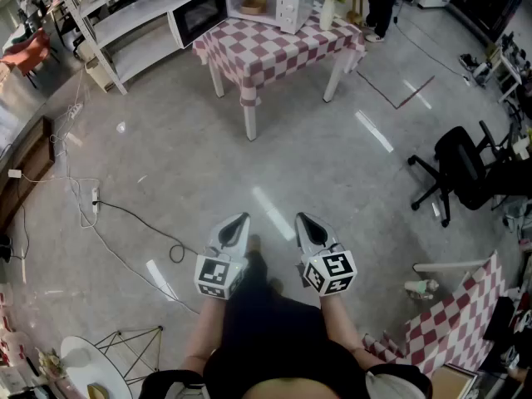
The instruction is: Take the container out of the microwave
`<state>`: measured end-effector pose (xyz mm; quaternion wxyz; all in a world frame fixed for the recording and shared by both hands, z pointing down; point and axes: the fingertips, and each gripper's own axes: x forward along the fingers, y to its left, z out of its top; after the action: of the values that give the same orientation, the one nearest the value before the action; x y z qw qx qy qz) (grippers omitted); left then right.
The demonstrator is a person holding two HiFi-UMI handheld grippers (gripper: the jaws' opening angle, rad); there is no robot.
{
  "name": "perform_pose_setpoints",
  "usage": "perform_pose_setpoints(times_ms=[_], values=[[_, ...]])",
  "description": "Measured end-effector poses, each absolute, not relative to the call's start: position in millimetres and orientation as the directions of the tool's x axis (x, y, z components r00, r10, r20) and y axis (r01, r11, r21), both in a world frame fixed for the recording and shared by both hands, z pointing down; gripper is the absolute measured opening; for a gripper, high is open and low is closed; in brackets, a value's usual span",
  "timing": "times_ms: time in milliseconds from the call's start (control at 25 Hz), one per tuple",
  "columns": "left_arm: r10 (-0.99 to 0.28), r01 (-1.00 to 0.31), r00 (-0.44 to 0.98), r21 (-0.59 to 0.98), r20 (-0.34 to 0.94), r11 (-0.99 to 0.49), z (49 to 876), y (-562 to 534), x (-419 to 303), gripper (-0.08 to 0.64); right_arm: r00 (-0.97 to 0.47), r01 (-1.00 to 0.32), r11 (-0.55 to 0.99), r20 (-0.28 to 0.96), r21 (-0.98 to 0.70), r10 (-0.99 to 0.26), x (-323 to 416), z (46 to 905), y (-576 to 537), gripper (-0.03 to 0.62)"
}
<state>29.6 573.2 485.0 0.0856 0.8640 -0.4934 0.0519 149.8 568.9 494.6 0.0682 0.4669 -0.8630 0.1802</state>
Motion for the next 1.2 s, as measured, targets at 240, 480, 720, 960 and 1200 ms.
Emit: perform_pose_setpoints(times_ms=[240,480,720,960,1200], values=[[-0.862,-0.877,0.480,0.085,0.161,-0.472,486.7,606.1,25.0,0.008,-0.571,-0.820,0.523,0.279,-0.232,-0.772,157.3,494.3,601.2,0.000],[-0.876,-0.891,0.453,0.059,0.165,-0.450,487.3,624.0,22.0,0.009,-0.580,-0.814,0.533,0.274,-0.228,-0.767,163.0,492.6,619.0,0.002],[-0.882,-0.895,0.446,0.067,0.150,-0.441,483.8,639.1,29.2,0.008,-0.592,-0.805,0.544,0.271,-0.236,-0.759,166.2,493.6,633.6,0.000],[-0.873,-0.888,0.460,0.067,0.159,-0.456,484.7,639.8,29.4,0.008,-0.598,-0.800,0.551,0.265,-0.237,-0.756,162.0,490.1,634.2,0.001],[-0.867,-0.882,0.472,0.069,0.158,-0.467,484.9,626.7,29.0,0.008,-0.589,-0.807,0.543,0.258,-0.233,-0.766,162.2,489.0,617.4,0.001]])
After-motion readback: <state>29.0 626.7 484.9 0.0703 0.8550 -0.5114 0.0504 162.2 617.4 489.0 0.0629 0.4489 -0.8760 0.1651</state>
